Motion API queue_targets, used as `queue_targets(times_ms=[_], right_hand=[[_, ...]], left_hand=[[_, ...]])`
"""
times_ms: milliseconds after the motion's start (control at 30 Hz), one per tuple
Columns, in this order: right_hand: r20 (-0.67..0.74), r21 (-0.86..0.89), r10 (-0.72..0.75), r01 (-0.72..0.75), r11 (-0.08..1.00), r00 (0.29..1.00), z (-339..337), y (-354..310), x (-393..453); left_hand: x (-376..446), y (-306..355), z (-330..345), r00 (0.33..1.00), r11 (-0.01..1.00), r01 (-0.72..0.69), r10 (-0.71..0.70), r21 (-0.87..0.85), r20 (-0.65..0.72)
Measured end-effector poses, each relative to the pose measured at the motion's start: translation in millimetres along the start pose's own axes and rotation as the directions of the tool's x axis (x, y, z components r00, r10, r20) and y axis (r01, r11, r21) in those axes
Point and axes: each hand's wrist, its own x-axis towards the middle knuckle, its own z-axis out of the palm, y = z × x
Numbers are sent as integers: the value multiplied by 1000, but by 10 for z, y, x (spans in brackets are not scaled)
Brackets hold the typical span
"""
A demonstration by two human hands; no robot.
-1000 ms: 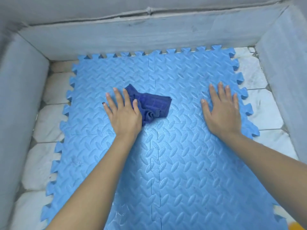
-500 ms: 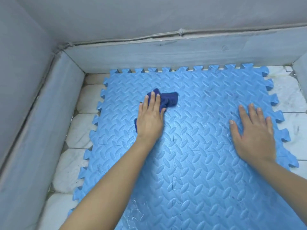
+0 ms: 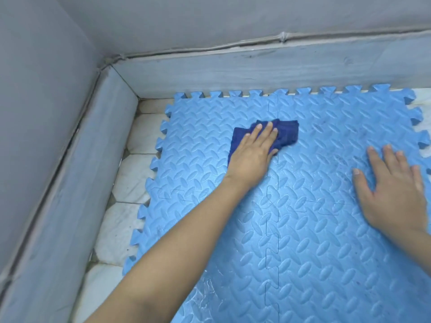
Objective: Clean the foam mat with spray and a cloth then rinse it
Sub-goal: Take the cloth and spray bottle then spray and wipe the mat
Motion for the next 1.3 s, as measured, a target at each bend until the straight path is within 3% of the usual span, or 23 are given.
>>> queue_targets(times_ms=[100,200,267,333,433,533,600,733,933,1033,1133,1167,1233,1300], right_hand=[[6,0,3,-3,1000,1000,-21,-1,-4],[11,-6,5,-4,1000,1000,-20,-5,-2],[1,-27,1,-1,1000,1000,-16,-4,0],[-1,-38,-9,9,999,1000,-24,-3,5],[-10,84,13,-12,996,1000,-52,-6,5],[-69,273,134,-110,956,989,-122,63,-108],[-99,228,243,-216,949,965,-182,238,-307],[-103,134,200,-186,973,974,-216,468,-589],[-126,-27,181,-186,982,975,-145,475,-447],[-133,-49,169,-177,983,976,-140,489,-463],[-135,-43,175,-182,982,975,-121,477,-436],[-138,-45,181,-189,981,974,-113,486,-445],[-138,-43,186,-193,980,973,-106,486,-454],[-127,-42,185,-192,981,975,-114,474,-456]], left_hand=[[156,-707,-189,969,971,233,-227,54,-101],[141,-1431,-371,867,875,482,-469,47,-171],[126,-1455,-400,839,851,525,-516,8,-170],[151,-1012,-305,891,904,428,-425,-18,-162],[196,49,-3,989,994,103,-107,-40,-107],[70,1114,295,981,981,-196,196,-1,17],[-84,1446,427,954,954,-297,295,39,54],[-144,1302,473,959,959,-268,275,89,-75],[1114,1168,260,992,999,45,-43,14,-116],[1168,1556,310,989,991,-135,136,14,-51],[551,1753,435,882,880,-471,470,56,29],[421,1743,448,856,854,-517,516,52,33],[616,1723,420,855,855,-517,514,37,70],[1123,1804,355,902,901,-430,426,60,67]])
